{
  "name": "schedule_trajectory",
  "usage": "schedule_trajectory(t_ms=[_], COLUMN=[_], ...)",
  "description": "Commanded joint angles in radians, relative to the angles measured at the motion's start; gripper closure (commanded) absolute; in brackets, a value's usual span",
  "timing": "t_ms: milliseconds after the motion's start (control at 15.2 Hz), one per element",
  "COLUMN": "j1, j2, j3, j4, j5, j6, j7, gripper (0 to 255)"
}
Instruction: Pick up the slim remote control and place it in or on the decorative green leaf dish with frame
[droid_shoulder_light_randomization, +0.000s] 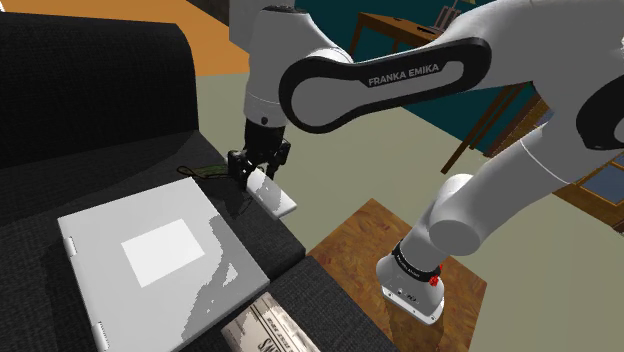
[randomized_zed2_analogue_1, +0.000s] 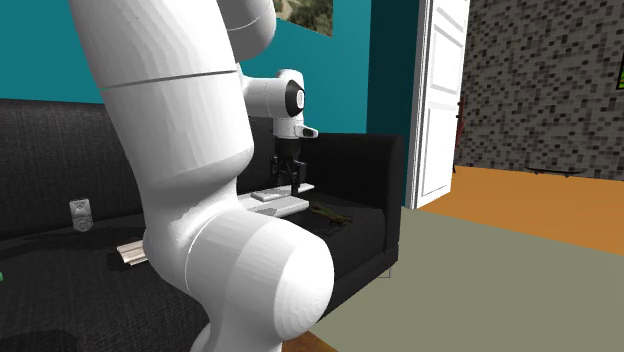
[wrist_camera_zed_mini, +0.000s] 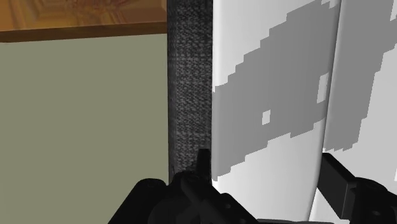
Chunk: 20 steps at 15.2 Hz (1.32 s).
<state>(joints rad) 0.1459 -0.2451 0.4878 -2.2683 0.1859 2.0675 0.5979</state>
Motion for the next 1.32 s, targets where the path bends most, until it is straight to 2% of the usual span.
schedule_trajectory(t_ms=[0,132,396,792,924,1254], j1=[0.000,-0.001,-0.042,-0.075,-0.079,-0.077], j2=[-0.007,-0.011,0.121,0.328,0.417,0.433], j3=[-0.003,-0.005,-0.020,-0.045,-0.057,-0.060], j4=[0.022,0.032,0.156,0.381,0.490,0.443], j5=[0.000,0.001,-0.068,-0.168,-0.207,-0.214], j6=[-0.028,-0.043,-0.048,-0.088,-0.117,-0.054], j7=[0.000,0.000,-0.016,-0.030,-0.036,-0.034], gripper=[255,255,255,255,255,255])
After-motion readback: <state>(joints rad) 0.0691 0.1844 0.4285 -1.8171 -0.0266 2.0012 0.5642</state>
